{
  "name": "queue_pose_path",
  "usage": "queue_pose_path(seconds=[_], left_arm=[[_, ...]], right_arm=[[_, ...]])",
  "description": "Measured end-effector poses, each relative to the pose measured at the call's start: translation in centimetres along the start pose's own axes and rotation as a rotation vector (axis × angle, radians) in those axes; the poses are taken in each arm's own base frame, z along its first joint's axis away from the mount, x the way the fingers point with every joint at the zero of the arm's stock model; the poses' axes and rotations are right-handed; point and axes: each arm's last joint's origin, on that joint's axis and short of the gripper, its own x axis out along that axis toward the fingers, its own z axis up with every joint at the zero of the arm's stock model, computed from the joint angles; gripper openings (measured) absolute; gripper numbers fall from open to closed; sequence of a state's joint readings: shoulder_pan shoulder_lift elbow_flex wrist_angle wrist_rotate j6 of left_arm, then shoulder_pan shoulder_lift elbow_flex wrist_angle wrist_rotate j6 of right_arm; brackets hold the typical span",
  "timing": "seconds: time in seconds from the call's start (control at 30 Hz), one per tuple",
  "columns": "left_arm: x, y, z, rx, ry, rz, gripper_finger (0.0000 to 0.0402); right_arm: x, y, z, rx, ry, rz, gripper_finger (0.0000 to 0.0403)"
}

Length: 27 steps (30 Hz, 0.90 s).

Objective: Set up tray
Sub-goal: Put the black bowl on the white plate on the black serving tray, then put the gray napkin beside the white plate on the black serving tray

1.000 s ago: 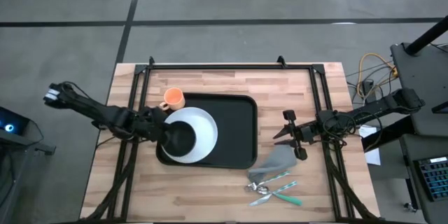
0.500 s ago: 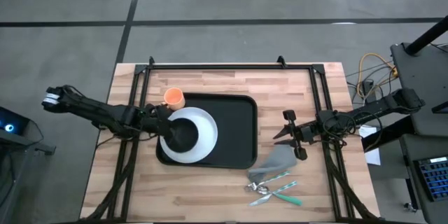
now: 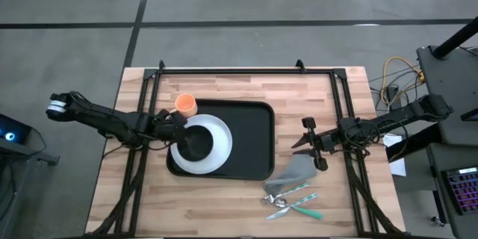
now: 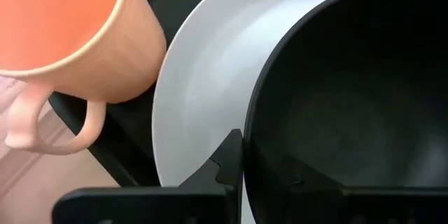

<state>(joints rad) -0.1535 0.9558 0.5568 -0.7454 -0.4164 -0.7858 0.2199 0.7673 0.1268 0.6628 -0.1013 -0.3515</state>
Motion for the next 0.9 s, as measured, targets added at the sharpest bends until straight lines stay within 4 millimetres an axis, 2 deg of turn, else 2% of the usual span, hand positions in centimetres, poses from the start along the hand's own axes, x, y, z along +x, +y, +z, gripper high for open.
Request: queue_pose_path(seconds=[0.37,0.63,0.77,0.9], left_arm=[[-0.8,-0.6,1.2,0.034,-0.066,-0.045,0.0081],[-2.5,-1.2,2.6,0.069,-0.102,-0.096,0.0091],[-3.0,-2.3,2.2,0.110,-0.126,-0.182,0.0091],[-3.8,-4.5,0.6,0.280,-0.196,-0.337,0.0091]], right_arm=[[0.0,0.0,0.0,0.000,0.000,0.000,0.0076],[0.0,0.0,0.0,0.004,0.000,0.000,0.0080],[0.0,0.0,0.0,0.004,0.001,0.000,0.0073],[0.0,0.0,0.0,0.013,0.002,0.000,0.0068]])
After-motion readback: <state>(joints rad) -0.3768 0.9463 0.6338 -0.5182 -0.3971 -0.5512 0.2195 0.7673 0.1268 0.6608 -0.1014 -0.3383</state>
